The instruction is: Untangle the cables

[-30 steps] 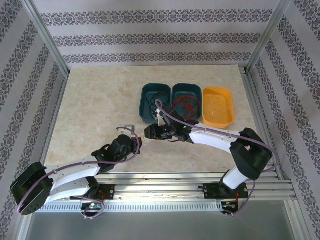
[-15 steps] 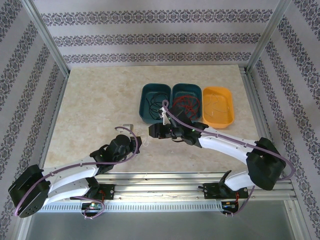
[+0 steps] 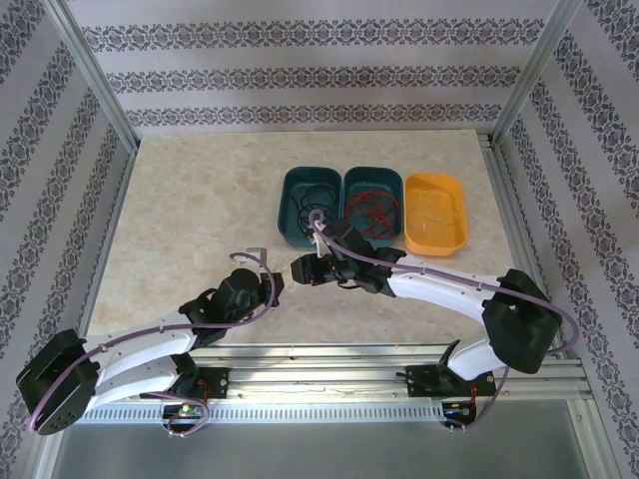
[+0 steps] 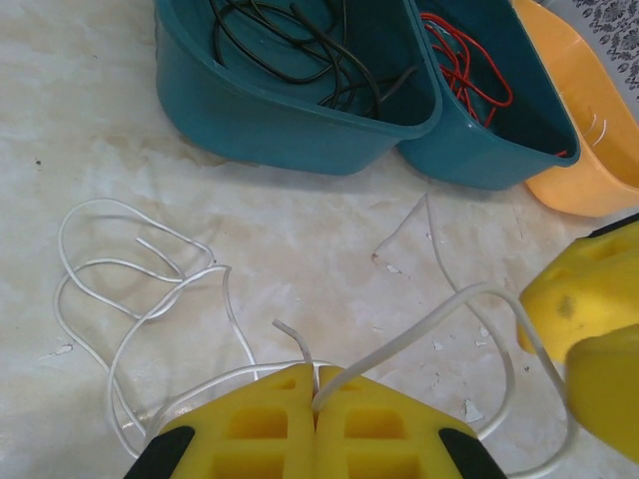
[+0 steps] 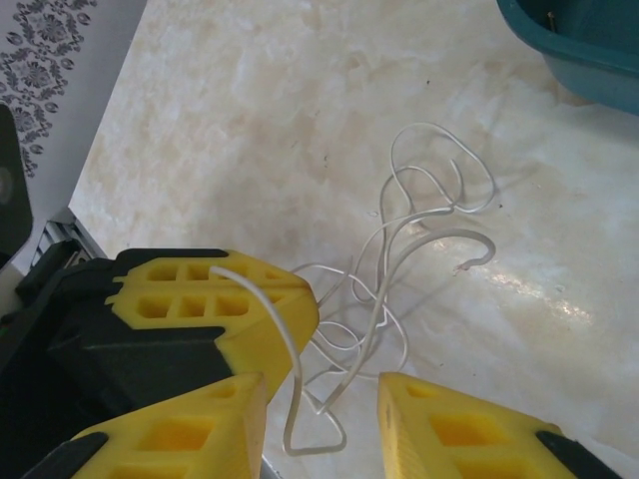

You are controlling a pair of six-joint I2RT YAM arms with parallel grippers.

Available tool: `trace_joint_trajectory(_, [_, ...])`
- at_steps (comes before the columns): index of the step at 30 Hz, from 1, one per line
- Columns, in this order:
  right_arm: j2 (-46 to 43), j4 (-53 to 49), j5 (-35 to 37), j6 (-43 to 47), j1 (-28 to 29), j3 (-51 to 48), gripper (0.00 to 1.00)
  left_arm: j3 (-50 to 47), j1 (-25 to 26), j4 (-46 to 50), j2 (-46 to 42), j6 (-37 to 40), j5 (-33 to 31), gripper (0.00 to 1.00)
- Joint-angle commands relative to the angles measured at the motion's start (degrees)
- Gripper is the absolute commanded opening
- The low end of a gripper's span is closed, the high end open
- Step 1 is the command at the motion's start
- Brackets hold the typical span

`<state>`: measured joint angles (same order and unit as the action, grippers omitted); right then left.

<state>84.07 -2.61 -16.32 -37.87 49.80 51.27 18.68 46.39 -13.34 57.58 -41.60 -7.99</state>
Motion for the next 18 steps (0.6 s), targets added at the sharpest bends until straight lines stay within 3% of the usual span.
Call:
trace_joint_trajectory(1, [0.8, -0.1, -0.1, 1.2, 1.0, 1.9, 0.34, 1.1, -0.6, -1.0, -0.9, 0.3, 0.3, 0.00])
trace_joint_trajectory(10, [2.0, -1.1, 0.5, 1.7, 1.5, 3.0, 0.32, 1.1, -0.6, -1.4, -0.4, 0.1, 0.5, 0.00])
trace_joint_trajectory(14, [2.3, -2.1, 1.4, 1.9, 1.5, 3.3, 0.21, 1.1, -0.6, -1.6, -0.4, 0.1, 0.4, 0.01])
trace_joint_trajectory(18, [1.4, -3.2, 2.8, 2.1, 1.5, 3.4, 0.11, 0.9, -0.6, -1.4, -0.3, -0.1, 0.2, 0.08])
